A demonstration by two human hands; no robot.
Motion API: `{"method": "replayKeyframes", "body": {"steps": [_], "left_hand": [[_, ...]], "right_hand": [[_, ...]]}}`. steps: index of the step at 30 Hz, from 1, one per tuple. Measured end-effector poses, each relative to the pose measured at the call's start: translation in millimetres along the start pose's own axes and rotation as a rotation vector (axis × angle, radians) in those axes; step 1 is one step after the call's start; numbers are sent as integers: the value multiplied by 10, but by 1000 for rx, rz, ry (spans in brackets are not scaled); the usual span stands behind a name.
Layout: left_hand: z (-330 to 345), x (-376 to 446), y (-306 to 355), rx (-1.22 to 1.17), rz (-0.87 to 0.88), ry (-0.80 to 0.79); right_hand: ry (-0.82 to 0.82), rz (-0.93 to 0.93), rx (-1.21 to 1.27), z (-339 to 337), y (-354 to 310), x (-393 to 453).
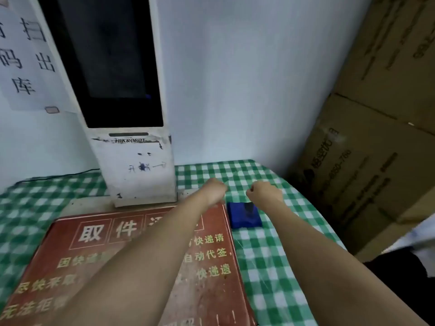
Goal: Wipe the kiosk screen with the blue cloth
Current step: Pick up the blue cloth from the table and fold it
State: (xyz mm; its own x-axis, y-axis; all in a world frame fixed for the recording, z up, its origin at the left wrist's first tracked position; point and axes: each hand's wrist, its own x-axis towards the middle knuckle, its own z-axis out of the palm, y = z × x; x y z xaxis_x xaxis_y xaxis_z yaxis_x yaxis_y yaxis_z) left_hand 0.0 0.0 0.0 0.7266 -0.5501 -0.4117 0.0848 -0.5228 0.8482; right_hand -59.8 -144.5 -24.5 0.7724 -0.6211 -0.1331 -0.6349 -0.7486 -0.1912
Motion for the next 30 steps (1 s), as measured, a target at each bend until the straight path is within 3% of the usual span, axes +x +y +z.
{"method": "replayKeyframes", "body": {"steps": [13, 17, 23, 30], "left_hand": [[837, 1108, -331, 23, -251, -81], [922, 1356, -404, -7, -296, -95], [900, 1494, -486, -60, -341, -90], [767, 1477, -486, -94, -333, -72]], "right_hand": [[-328, 199, 107, 929, 576, 872], [-345, 192, 225, 1195, 671, 1067], [-263, 366, 307, 1421, 686, 1289], [-286, 497, 496, 1515, 655, 1439]]}}
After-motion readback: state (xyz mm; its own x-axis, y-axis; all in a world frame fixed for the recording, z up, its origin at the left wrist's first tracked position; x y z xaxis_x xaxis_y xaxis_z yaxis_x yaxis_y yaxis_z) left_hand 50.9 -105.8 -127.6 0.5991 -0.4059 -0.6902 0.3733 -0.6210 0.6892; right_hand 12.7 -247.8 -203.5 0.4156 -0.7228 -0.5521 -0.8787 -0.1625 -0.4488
